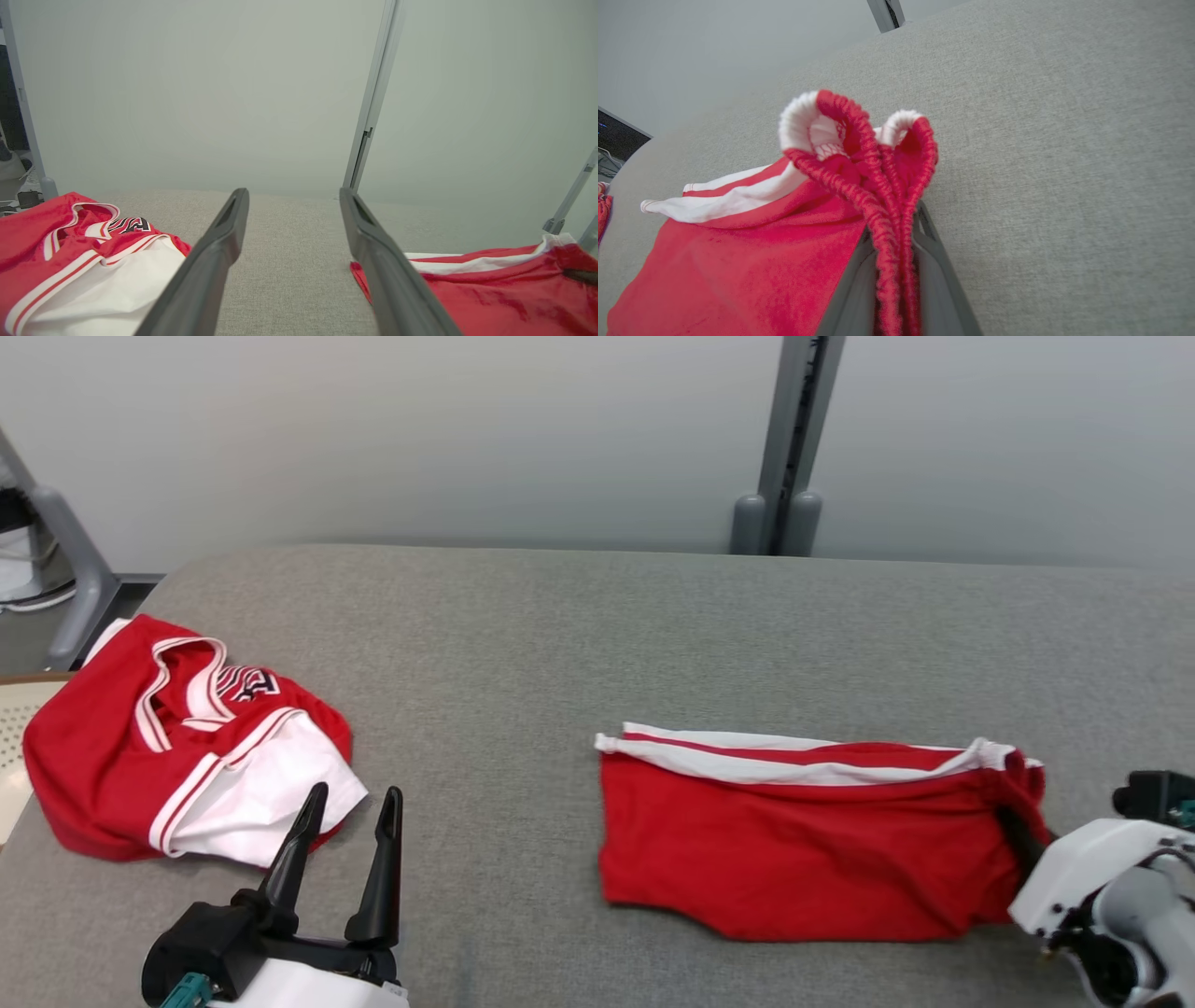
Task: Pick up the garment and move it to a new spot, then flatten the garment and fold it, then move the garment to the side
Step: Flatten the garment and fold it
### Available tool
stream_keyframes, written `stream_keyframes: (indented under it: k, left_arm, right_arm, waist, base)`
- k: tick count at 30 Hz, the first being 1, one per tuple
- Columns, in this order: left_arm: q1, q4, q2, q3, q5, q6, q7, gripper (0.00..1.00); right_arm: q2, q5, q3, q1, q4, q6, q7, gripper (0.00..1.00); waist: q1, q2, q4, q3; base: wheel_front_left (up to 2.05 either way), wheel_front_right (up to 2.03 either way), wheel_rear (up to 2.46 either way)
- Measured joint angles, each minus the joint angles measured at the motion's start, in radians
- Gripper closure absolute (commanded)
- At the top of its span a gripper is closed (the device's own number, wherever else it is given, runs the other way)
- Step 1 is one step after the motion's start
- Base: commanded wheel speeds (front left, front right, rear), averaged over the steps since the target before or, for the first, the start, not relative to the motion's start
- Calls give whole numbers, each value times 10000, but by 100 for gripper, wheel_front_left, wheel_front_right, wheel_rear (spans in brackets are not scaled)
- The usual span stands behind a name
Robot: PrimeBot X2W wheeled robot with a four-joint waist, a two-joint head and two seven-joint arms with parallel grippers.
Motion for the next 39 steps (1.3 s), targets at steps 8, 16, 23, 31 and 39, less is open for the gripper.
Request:
stream_keyframes:
  k: [8,16,23,31,39]
  left_arm:
    - [140,104,-130,128,46,-38,0,0]
    - [139,313,-238,-35,121,-56,0,0]
    - [100,500,-288,-186,128,-82,0,0]
    - [0,627,-276,-301,123,-113,0,0]
    - [-67,675,-186,-378,50,-115,0,0]
  right_arm:
    - [-706,583,-219,-99,-575,0,1104,100]
    - [723,2127,-949,-75,-1432,0,2105,100]
    - [1703,2573,-1267,-248,-1289,-2,2347,100]
    - [2293,2652,-1350,-761,-612,-2,2190,100]
    - [2569,2525,-1072,-1293,688,-2,1745,84]
  waist:
    - [0,1,-527,-232]
    - [0,0,-411,-386]
    - [0,0,241,-372]
    - [1,0,1155,-229]
    - [1,0,1726,-14]
  base:
    - [0,0,0]
    - [0,0,0]
    - [0,0,0]
    - [0,0,0]
    - [0,0,0]
